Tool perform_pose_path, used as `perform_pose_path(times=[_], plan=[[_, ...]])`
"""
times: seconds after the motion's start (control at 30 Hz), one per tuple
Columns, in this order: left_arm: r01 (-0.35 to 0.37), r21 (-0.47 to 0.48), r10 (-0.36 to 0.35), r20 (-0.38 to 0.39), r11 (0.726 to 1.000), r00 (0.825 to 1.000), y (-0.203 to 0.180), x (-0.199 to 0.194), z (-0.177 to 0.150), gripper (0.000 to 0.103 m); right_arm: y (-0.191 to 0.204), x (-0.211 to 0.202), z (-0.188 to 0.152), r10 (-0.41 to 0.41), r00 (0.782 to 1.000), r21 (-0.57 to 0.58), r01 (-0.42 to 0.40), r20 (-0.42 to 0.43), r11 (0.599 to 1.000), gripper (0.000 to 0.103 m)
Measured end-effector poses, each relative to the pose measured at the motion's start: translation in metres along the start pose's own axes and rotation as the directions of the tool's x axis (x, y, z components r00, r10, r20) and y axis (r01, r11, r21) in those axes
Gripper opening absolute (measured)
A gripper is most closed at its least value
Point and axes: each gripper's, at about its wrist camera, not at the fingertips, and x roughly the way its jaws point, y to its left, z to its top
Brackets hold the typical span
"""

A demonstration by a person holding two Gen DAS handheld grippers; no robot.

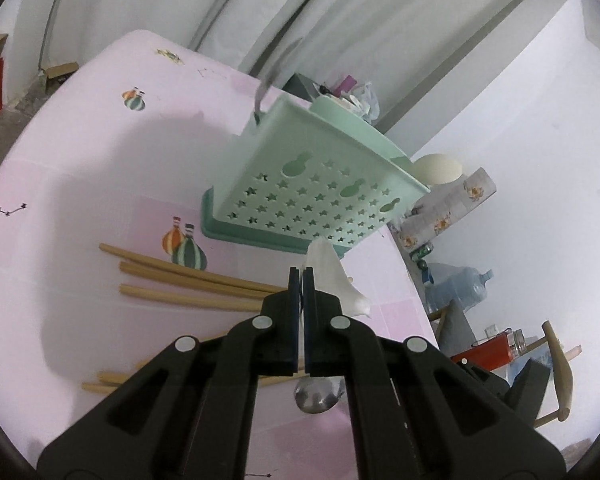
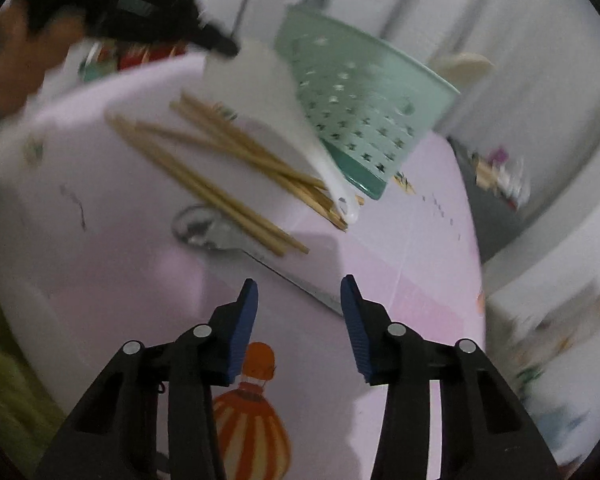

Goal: Organize utensils

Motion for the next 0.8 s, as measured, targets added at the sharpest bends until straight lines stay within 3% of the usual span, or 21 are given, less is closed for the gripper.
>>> perform_pose_path(times=[0.2, 0.63, 0.73, 0.8], plan=[[0.002, -0.007, -0.002, 0.011, 1.0, 1.0, 0.002, 0.003, -0.003, 0.0, 0.025, 0.012, 0.006, -0.059, 0.998, -0.229, 0.055, -0.012, 0.972, 0.036], [0.014, -0.016, -0.013, 0.018, 1.0, 1.0, 0.008, 0.005, -0.002, 0.0, 0.048, 0.018, 0.024, -0.064, 0.998, -0.502, 0.055, 0.0, 0.863, 0.033], [0.015, -0.02, -0.014, 0.019, 1.0, 1.0, 0.01, 0.005, 0.0, 0.0, 0.054, 0.019, 0.027, -0.054, 0.999, -0.551, 0.041, -0.008, 0.833, 0.026], [0.017, -0.021, -0.017, 0.021, 1.0, 1.0, 0.012, 0.005, 0.001, 0.0, 0.058, 0.019, 0.027, -0.043, 0.999, -0.576, 0.024, -0.019, 0.817, 0.013]])
